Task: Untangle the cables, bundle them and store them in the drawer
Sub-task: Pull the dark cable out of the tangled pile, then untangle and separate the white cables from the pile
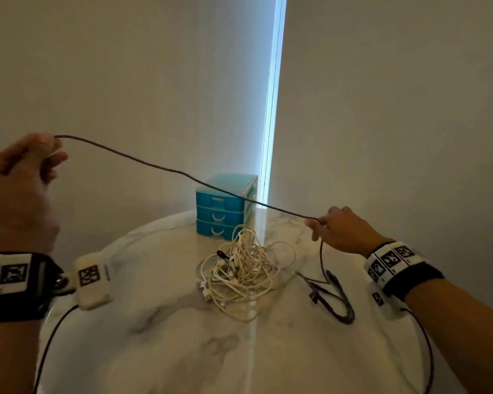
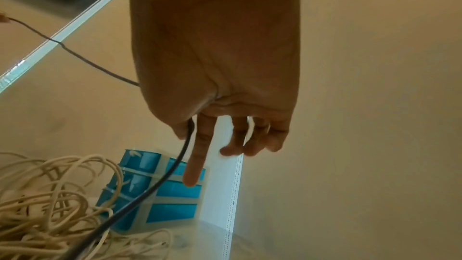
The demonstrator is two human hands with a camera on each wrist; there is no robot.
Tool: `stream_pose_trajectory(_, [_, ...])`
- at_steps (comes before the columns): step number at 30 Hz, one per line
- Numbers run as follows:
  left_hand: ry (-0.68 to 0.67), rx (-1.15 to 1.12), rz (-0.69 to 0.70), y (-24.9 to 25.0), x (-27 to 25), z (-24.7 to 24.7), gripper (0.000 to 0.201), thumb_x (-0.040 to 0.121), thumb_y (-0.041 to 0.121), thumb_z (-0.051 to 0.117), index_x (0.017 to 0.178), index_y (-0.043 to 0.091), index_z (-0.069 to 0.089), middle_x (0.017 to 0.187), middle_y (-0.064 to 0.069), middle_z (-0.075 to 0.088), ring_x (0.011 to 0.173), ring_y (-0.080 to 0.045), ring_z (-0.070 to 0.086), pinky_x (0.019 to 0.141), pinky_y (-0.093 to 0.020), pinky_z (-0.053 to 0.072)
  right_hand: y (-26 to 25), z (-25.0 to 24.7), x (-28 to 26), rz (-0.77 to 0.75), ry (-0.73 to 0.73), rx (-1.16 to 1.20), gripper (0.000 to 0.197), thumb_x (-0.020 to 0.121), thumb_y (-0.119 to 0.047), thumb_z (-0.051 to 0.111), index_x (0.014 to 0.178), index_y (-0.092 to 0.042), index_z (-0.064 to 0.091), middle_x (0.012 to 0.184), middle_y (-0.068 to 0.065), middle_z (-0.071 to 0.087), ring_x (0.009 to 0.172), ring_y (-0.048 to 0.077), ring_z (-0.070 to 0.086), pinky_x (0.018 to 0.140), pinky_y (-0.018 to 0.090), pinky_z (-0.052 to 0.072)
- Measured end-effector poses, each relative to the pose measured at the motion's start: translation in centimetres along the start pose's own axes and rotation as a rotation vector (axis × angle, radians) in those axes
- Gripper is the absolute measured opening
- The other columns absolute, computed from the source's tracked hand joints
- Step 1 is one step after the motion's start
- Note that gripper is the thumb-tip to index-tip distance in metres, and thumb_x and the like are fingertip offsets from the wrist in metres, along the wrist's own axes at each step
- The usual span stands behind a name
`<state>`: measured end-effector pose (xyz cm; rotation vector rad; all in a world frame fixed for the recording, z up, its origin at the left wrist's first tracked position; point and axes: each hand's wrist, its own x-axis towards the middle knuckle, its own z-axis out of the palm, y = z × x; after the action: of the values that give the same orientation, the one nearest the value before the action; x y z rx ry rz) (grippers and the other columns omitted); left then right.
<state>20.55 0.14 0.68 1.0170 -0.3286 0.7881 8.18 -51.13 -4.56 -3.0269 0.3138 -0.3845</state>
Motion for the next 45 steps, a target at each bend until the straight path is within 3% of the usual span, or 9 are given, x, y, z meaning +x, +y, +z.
stream_pose_trajectory(5, [-0.063,0.036,-0.108,-0.4,-3.7,4.0,0.044,0.093,0.025,0.081,0.129,0.002,0.073,0.105,-0.002,0.082,0.085,-0.012,0.078,0.071,-0.018,0.052,1.1,-2.9,2.1,0.345,0.064,0.452,0.045,0.110,-0.042,0.054,0.093,-0.011,0.083,0.070,0.008,0.074,0.053,0.018,0.062,0.049,0.027,0.046])
stream_pose_trajectory(10, [-0.372,0.193,-0.137,0.0,-8.4,8.3,0.026,0.095,0.024,0.079,0.118,0.012,0.078,0.103,-0.003,0.083,0.086,-0.022,0.080,0.075,-0.030,0.056,1.8,-8.6,4.8,0.182,0.649,1.067,0.030,0.114,-0.028,0.046,0.119,-0.007,0.068,0.104,0.010,0.078,0.083,0.020,0.078,0.057,0.028,0.059])
stream_pose_trajectory(12, [-0.488,0.219,-0.126,0.3,-10.1,10.0,0.025,0.096,0.024,0.077,0.118,0.013,0.078,0.102,-0.001,0.083,0.086,-0.023,0.080,0.074,-0.033,0.058,1.7,-9.4,4.9,0.150,0.542,0.961,0.020,0.110,-0.012,0.049,0.127,-0.015,0.059,0.119,0.008,0.070,0.099,0.024,0.074,0.062,0.033,0.060])
stream_pose_trajectory(16, [-0.638,0.206,-0.156,0.4,-11.9,12.1,0.022,0.097,0.021,0.075,0.118,0.013,0.078,0.103,0.000,0.083,0.085,-0.026,0.080,0.071,-0.029,0.059,2.9,-6.8,2.8,0.379,-0.185,0.180,0.032,0.101,-0.006,0.054,0.131,-0.008,0.065,0.128,0.014,0.067,0.109,0.032,0.070,0.090,0.046,0.063])
stream_pose_trajectory(18, [-0.749,0.225,-0.173,0.2,-12.8,12.8,0.021,0.098,0.019,0.073,0.117,0.014,0.078,0.104,0.000,0.083,0.080,-0.026,0.080,0.067,-0.025,0.059,2.0,-5.1,1.8,0.304,-0.208,-0.097,0.039,0.098,-0.016,0.058,0.136,-0.016,0.065,0.143,0.010,0.063,0.125,0.031,0.063,0.106,0.045,0.054])
stream_pose_trajectory(25, [-0.848,0.318,-0.134,-0.7,-14.8,15.0,0.015,0.096,0.023,0.077,0.111,0.021,0.082,0.096,0.007,0.083,0.069,-0.005,0.072,0.060,-0.017,0.054,-10.2,-2.1,-1.8,-0.371,-0.226,0.815,0.036,0.114,-0.037,0.048,0.133,-0.014,0.069,0.110,-0.001,0.079,0.105,0.010,0.073,0.093,0.026,0.055])
stream_pose_trajectory(29, [-0.743,0.428,-0.130,-1.7,-12.3,12.8,0.014,0.090,0.031,0.084,0.104,0.027,0.084,0.093,0.010,0.082,0.084,0.000,0.075,0.069,-0.010,0.049,-10.4,-0.5,-2.1,-0.187,-0.236,1.272,0.049,0.115,-0.044,0.040,0.112,-0.009,0.073,0.063,-0.005,0.042,0.055,0.012,0.038,0.054,0.028,0.036])
stream_pose_trajectory(34, [-0.520,0.450,-0.142,-2.6,-10.9,9.4,0.029,0.077,0.045,0.091,0.092,0.023,0.082,0.088,0.006,0.081,0.078,-0.009,0.071,0.064,-0.027,0.053,-9.6,0.5,-2.5,-0.181,-0.066,0.978,0.049,0.110,-0.055,0.047,0.097,-0.018,0.076,0.061,-0.006,0.043,0.055,0.011,0.036,0.051,0.024,0.034])
stream_pose_trajectory(45, [-0.775,0.435,-0.192,-4.8,-13.1,10.4,0.021,0.097,0.034,0.076,0.106,0.016,0.079,0.091,0.003,0.082,0.066,-0.015,0.076,0.058,-0.013,0.051,-13.8,1.3,-1.8,-0.194,-0.145,1.208,0.044,0.114,-0.038,0.048,0.110,-0.003,0.074,0.061,-0.005,0.041,0.050,0.010,0.032,0.047,0.024,0.029])
